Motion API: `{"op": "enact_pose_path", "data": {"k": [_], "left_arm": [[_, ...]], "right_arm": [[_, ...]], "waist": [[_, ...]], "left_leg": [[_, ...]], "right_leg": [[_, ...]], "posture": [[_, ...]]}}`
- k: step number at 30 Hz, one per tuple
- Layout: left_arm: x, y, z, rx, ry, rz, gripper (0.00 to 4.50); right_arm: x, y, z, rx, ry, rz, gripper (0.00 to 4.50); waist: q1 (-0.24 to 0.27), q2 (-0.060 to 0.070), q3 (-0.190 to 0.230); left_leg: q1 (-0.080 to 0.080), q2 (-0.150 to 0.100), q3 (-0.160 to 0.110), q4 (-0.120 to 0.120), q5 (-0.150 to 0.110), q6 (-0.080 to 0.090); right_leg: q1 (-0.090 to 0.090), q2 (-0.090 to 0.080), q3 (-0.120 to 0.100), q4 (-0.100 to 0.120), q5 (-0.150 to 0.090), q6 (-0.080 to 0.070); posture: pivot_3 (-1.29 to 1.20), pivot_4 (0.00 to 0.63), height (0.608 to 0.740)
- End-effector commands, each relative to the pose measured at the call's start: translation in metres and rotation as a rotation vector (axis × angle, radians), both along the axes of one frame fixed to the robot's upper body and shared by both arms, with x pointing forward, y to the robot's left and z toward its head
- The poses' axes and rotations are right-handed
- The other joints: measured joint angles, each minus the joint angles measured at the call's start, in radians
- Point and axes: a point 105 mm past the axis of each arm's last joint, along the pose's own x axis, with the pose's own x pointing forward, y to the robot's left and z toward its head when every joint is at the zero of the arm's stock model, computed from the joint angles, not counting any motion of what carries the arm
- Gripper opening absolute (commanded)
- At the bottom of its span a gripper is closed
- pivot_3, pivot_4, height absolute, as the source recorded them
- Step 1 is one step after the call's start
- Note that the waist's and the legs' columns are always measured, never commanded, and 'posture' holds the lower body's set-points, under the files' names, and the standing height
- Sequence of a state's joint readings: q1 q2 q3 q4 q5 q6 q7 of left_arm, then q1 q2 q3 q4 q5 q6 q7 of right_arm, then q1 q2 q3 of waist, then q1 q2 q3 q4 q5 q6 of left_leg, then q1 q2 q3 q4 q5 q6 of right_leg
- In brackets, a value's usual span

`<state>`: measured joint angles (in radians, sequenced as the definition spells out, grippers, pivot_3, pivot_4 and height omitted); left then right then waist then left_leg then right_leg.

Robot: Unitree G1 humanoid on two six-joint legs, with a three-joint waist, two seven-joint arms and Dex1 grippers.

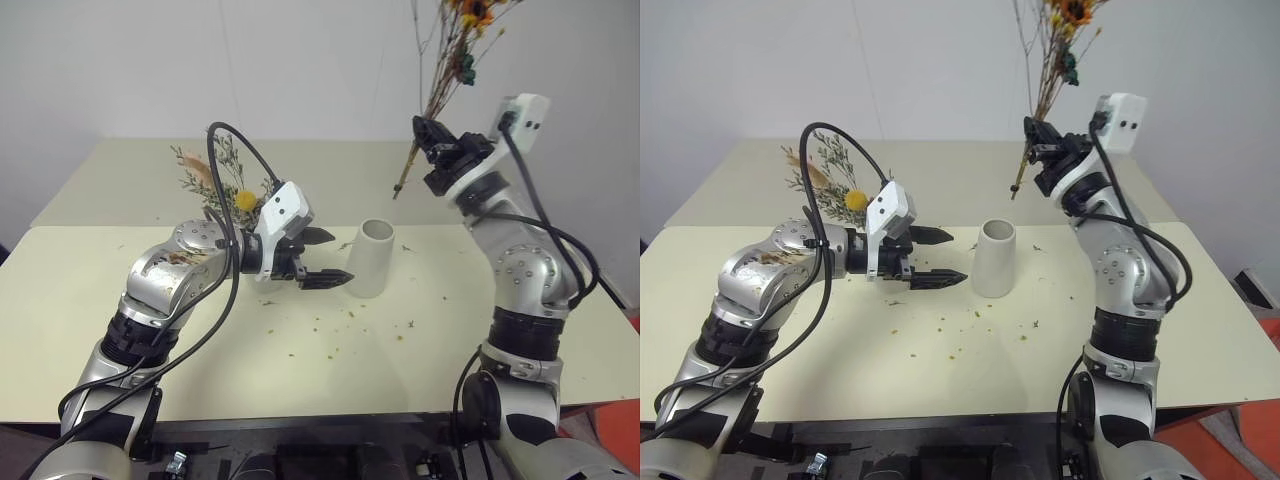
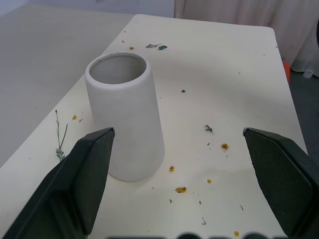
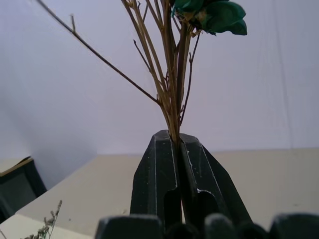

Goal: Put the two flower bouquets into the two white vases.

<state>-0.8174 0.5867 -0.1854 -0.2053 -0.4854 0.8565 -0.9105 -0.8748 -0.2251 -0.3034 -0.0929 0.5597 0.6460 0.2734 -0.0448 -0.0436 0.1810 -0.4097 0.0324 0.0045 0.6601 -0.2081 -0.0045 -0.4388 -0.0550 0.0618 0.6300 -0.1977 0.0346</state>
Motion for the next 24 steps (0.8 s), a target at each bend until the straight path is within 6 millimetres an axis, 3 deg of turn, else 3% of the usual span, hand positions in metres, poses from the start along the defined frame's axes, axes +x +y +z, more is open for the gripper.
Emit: {"op": "enact_pose_path", "data": {"k": [1,24], "left_arm": [[-0.002,0.0,0.008,-0.003,-0.038,0.0,4.5],[-0.002,0.002,0.006,0.001,-0.031,0.02,4.5]], "right_arm": [[-0.003,0.006,0.008,-0.011,-0.062,-0.001,0.02],[-0.019,0.023,-0.051,-0.201,0.0,0.029,0.02]], "waist": [[0.0,0.0,0.0],[0.001,0.0,0.0]], "left_leg": [[0.0,0.0,0.0,0.0,0.0,0.0],[0.0,0.0,0.0,0.0,0.0,0.0]], "right_leg": [[0.0,0.0,0.0,0.0,0.0,0.0],[0.0,0.0,0.0,0.0,0.0,0.0]], "posture": [[0.0,0.15,0.74],[0.0,0.15,0.74]]}}
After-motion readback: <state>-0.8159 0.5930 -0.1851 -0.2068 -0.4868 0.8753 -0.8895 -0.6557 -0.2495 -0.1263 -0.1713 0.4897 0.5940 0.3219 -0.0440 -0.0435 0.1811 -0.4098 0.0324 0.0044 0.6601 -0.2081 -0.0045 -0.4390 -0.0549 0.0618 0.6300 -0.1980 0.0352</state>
